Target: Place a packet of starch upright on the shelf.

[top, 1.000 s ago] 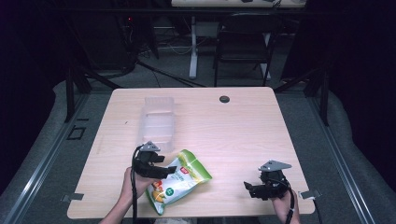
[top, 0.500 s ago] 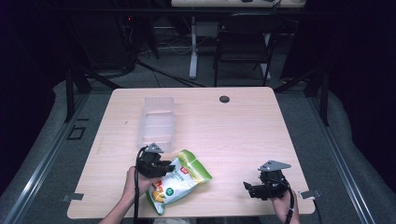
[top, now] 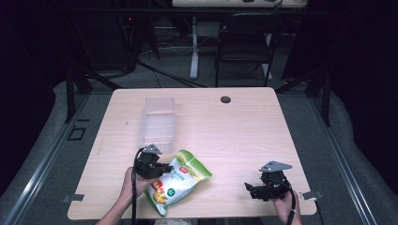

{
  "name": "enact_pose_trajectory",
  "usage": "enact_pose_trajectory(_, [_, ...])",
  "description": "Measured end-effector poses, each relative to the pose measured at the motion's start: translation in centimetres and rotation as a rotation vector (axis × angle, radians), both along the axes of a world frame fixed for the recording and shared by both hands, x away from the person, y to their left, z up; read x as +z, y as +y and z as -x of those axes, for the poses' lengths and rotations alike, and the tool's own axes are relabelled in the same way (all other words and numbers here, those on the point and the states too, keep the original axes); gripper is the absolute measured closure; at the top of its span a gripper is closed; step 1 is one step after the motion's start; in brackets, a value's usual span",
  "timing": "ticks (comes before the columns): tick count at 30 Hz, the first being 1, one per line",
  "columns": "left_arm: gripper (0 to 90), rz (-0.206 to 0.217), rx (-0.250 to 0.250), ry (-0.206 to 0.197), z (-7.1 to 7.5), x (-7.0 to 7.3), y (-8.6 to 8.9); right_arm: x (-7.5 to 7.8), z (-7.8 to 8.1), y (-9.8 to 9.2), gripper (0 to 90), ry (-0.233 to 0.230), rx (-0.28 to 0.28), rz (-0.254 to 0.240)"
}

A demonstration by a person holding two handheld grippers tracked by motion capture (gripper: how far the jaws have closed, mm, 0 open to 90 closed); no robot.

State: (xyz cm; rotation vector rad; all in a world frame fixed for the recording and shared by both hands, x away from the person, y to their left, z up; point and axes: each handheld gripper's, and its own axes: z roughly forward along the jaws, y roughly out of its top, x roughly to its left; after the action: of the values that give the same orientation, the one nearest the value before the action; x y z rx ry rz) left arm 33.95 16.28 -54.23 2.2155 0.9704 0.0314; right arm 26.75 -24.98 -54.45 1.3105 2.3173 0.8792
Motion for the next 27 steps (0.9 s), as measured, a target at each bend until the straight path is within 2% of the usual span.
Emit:
enact_pose_trajectory(2, [78.3,0.009,0.017,0.006,-0.2,0.1,-0.1,0.0,0.0,0.0,14.8,-0.001,0.0,-0.002])
enact_pose_trajectory(4, [61.5,0.011,0.018,0.015,-0.4,0.2,-0.2,0.0,-0.1,0.0,14.8,-0.001,-0.002,-0.004])
enact_pose_trajectory(5, [61.5,0.017,0.026,0.02,-0.4,0.3,-0.4,0.0,-0.1,0.0,14.8,-0.001,-0.002,-0.004])
enact_pose_trajectory(7, [52.6,-0.001,0.014,0.015,-0.5,0.4,-0.9,-0.1,-0.1,0.0,14.8,0.001,0.002,-0.001])
enact_pose_trajectory(8, [45.6,0.002,0.023,0.024,-0.8,0.4,-1.2,0.0,0.0,0.1,14.8,0.0,0.006,0.002])
enact_pose_trajectory(11, [42.0,0.0,0.031,0.028,-1.3,0.4,-1.6,0.1,0.0,0.1,14.8,-0.002,0.011,0.01])
enact_pose_trajectory(12, [42.0,-0.001,0.023,0.043,-1.6,0.4,-1.9,0.0,0.0,0.2,14.8,-0.003,0.011,0.002])
enact_pose_trajectory(14, [40.1,-0.005,0.027,0.048,-1.9,0.2,-2.2,0.0,-0.1,0.2,14.8,-0.005,0.002,0.003])
enact_pose_trajectory(18, [41.0,-0.043,0.026,0.067,-2.4,-0.4,-3.0,0.0,-0.1,0.1,14.8,-0.002,0.003,0.001])
enact_pose_trajectory(22, [54.9,-0.055,0.023,0.067,-2.4,-0.6,-3.5,0.0,-0.1,0.0,14.8,-0.001,0.003,0.001])
enact_pose_trajectory(27, [73.4,-0.038,-0.006,0.061,-2.3,-0.6,-3.4,0.0,0.0,0.1,14.8,0.001,0.009,0.004])
